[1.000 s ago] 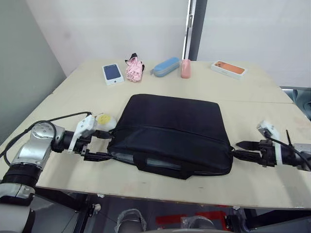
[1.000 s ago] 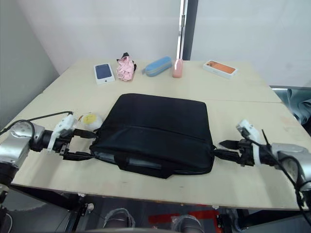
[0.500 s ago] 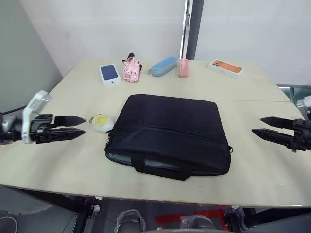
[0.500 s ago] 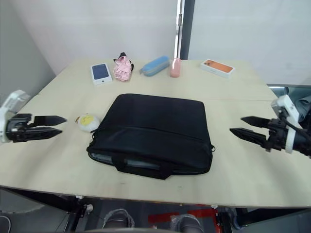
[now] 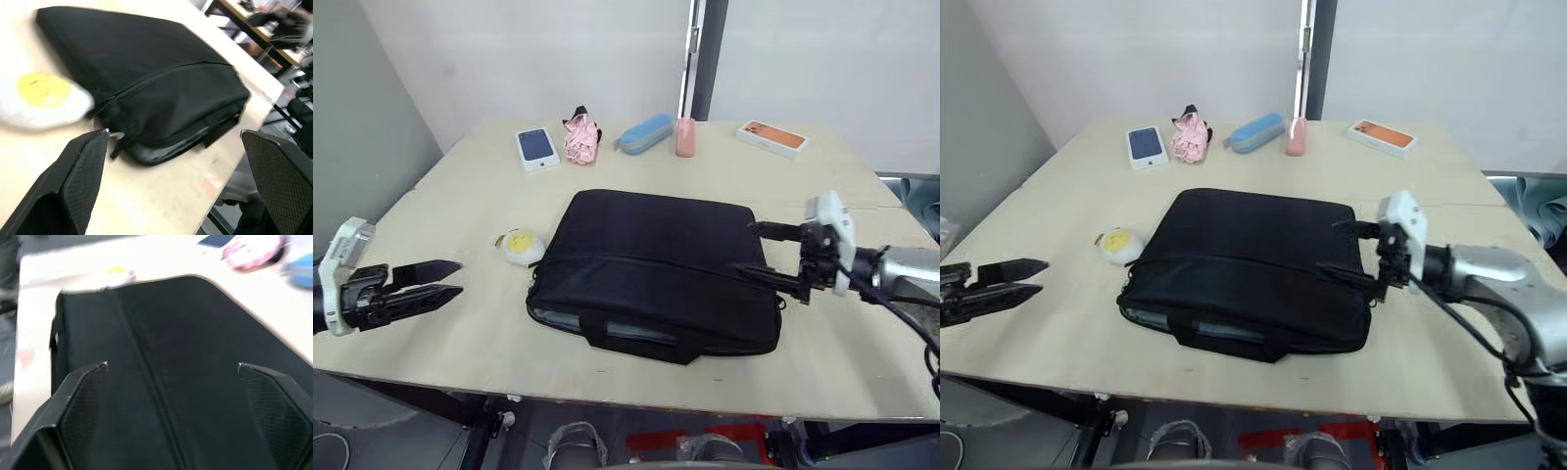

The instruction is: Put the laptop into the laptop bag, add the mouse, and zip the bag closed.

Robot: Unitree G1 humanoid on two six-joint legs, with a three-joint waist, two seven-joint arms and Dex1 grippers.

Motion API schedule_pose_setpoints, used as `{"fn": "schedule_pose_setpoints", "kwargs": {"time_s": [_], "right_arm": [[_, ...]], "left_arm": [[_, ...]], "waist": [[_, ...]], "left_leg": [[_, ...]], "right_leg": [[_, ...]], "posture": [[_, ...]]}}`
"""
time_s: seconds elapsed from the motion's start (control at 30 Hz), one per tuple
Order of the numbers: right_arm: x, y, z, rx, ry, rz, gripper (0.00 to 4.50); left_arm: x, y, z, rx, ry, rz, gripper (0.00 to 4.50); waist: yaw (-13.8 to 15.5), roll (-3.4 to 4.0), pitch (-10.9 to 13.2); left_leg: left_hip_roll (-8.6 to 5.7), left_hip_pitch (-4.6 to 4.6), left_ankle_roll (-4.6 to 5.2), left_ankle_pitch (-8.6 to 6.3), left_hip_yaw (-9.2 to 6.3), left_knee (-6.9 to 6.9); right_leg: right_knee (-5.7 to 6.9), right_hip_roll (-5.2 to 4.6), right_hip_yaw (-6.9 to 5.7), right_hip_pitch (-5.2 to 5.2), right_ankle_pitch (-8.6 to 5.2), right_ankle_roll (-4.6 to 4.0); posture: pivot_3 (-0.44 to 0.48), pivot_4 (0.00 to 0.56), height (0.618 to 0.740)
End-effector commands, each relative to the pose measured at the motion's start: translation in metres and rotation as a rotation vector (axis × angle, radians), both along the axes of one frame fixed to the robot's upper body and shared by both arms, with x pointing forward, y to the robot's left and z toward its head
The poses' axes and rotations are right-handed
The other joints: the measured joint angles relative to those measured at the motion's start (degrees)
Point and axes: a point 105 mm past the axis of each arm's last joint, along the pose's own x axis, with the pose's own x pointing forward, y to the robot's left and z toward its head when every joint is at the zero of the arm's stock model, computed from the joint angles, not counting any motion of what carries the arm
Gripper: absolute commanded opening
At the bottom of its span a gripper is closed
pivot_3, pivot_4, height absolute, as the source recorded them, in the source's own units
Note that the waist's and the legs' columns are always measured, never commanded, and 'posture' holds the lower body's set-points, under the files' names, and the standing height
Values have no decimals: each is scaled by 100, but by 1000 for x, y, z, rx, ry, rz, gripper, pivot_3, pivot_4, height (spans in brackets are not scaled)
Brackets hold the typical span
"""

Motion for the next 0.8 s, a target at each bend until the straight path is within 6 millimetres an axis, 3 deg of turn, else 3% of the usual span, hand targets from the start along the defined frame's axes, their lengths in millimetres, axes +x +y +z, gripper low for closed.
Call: {"fn": "schedule_pose_setpoints", "kwargs": {"time_s": [0.03,0.17,0.3,0.33,0.43,0.6,0.73,0.8], "right_arm": [[3,7,-4,0,-4,57,2969],[14,10,-19,-14,14,63,1647],[19,17,-25,7,27,77,209],[21,20,-31,-1,37,86,38],[21,31,-47,-21,59,116,38],[17,56,-54,43,90,177,38],[17,59,-76,-17,150,186,38],[21,54,-100,-103,212,145,38]], "left_arm": [[-7,-29,18,13,-86,-130,4500],[-9,-59,25,30,-138,-261,4500],[-6,-73,31,25,-170,-325,4500],[-5,-76,33,31,-180,-349,4500],[2,-82,37,39,-197,-381,4500],[13,-80,34,52,-183,-383,4500],[19,-76,28,81,-165,-379,4500],[21,-75,27,88,-162,-375,4500]], "waist": [[-14,0,0],[-28,0,0],[-41,0,0],[-42,0,0],[-40,-1,-1],[-49,-1,-1],[-43,-1,-1],[-49,-7,-6]], "left_leg": [[0,1,2,2,0,-1],[4,1,7,5,2,-2],[4,0,9,7,6,3],[4,0,10,8,6,3],[6,1,9,8,6,11],[7,1,8,8,11,18],[6,1,7,8,12,25],[6,3,5,7,11,25]], "right_leg": [[2,1,1,0,0,0],[3,6,2,-1,0,1],[14,7,8,-8,1,1],[15,9,8,-7,1,1],[22,10,9,-6,1,0],[39,10,17,-13,1,0],[45,9,20,-15,1,0],[46,9,19,-12,1,0]], "posture": [[0,150,740],[0,150,740],[0,150,740],[0,150,740],[0,150,740],[0,150,740],[0,150,740],[0,150,740]]}}
